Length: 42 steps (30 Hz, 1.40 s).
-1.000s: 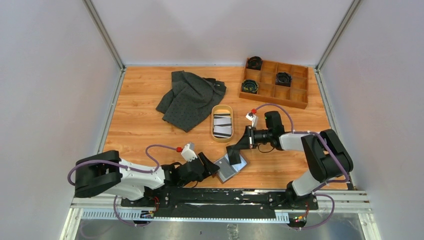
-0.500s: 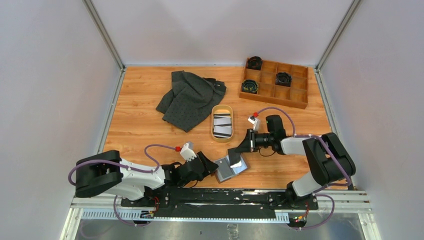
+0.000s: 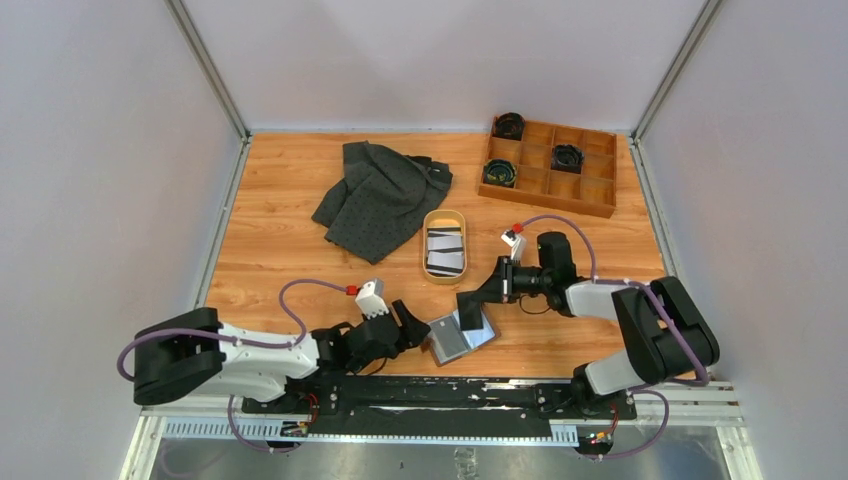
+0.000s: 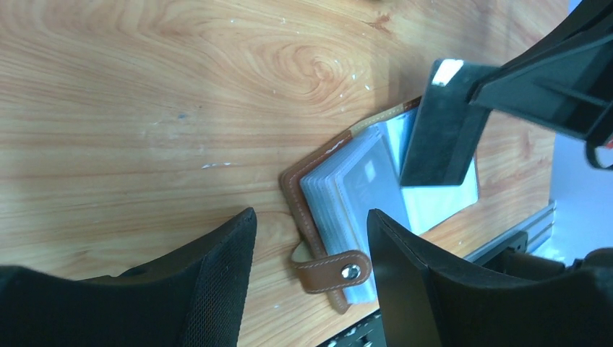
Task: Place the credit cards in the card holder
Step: Insert the credit card into the card holder.
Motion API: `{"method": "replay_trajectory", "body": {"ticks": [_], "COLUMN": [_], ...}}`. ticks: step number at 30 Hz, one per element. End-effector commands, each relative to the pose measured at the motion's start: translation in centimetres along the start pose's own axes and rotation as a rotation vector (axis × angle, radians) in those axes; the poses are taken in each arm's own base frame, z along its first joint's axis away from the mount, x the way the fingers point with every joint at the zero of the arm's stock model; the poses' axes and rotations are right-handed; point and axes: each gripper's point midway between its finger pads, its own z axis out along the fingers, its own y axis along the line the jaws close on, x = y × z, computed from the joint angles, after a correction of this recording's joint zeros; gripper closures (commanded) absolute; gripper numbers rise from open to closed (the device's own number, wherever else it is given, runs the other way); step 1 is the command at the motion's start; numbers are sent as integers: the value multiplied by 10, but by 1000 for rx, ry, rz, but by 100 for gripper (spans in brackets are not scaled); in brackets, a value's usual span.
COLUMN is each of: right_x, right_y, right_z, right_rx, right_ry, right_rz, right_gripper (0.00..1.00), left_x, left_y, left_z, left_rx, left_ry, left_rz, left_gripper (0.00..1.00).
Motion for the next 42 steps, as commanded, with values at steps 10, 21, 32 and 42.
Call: {"method": "replay_trajectory", "body": {"ticks": [10, 21, 32, 42], "right_x": [-10, 12, 6, 18], "right_y": [26, 9, 4, -10], "right_z": [-18, -11, -11, -26], "right_rx": [-118, -97, -49, 41], "right_ry": [5, 69, 44, 71], "right_rz": [-44, 37, 9, 17], "right_gripper": [100, 100, 100, 100], "left_x": [27, 57, 63, 50], "left_y": [7, 12, 46, 47], "left_z": [-18, -2, 10, 13], "left_rx": [29, -88, -218, -217], "left_ry": [145, 224, 190, 143], "left_rz": [75, -6, -33, -14], "left_gripper": [29, 24, 35, 39]}}
